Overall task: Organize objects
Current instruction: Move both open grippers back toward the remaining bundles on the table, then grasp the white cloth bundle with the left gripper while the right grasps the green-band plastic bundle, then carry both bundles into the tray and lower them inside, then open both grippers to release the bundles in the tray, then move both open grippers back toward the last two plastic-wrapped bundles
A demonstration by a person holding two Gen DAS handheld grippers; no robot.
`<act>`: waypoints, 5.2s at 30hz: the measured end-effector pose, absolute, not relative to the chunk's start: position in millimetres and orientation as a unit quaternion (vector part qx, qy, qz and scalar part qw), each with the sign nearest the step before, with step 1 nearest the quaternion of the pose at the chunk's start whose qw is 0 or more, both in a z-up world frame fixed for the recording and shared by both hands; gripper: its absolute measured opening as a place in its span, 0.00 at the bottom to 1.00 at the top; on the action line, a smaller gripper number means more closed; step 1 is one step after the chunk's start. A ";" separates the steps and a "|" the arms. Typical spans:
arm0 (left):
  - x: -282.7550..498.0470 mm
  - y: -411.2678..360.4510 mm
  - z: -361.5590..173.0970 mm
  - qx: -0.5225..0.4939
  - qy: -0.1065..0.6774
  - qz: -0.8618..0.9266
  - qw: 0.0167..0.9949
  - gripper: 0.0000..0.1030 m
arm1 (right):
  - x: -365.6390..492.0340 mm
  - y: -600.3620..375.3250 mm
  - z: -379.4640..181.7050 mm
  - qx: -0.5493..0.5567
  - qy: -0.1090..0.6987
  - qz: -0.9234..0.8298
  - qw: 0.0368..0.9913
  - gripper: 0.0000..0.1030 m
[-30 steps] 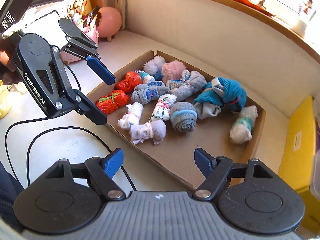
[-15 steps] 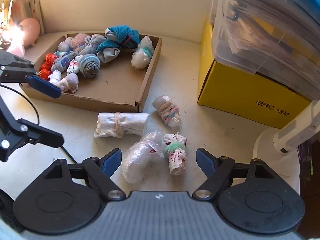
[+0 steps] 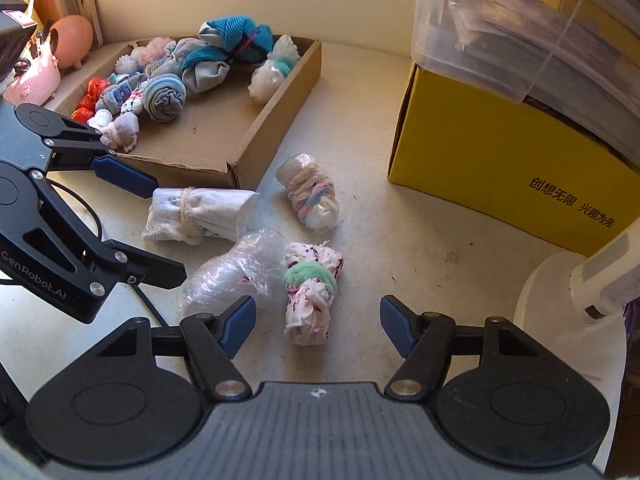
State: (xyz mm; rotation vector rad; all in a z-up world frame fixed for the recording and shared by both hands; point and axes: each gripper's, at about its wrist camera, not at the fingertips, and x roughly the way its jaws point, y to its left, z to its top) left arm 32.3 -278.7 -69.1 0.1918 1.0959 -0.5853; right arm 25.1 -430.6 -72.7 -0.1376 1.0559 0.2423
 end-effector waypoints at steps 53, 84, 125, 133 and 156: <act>119.2 -224.2 3.0 0.010 0.459 -0.176 0.871 0.45 | 98.5 -388.5 -4.5 -0.061 0.391 0.189 0.899 0.18; 161.3 -228.6 -60.5 0.051 0.516 -0.124 0.846 0.61 | 131.7 -344.8 -54.5 -0.178 0.429 0.221 0.858 0.25; 39.0 -296.5 -27.6 0.023 0.492 -0.250 0.834 0.73 | 31.4 -447.5 -23.1 -0.046 0.429 0.105 0.896 0.52; 44.1 -344.5 -63.0 0.079 0.500 -0.286 0.814 0.73 | 42.3 -445.6 -35.3 -0.041 0.436 0.134 0.889 0.55; 52.7 -346.8 -86.5 0.087 0.512 -0.304 0.799 0.59 | 88.3 -432.7 -80.8 -0.063 0.475 0.190 0.857 0.33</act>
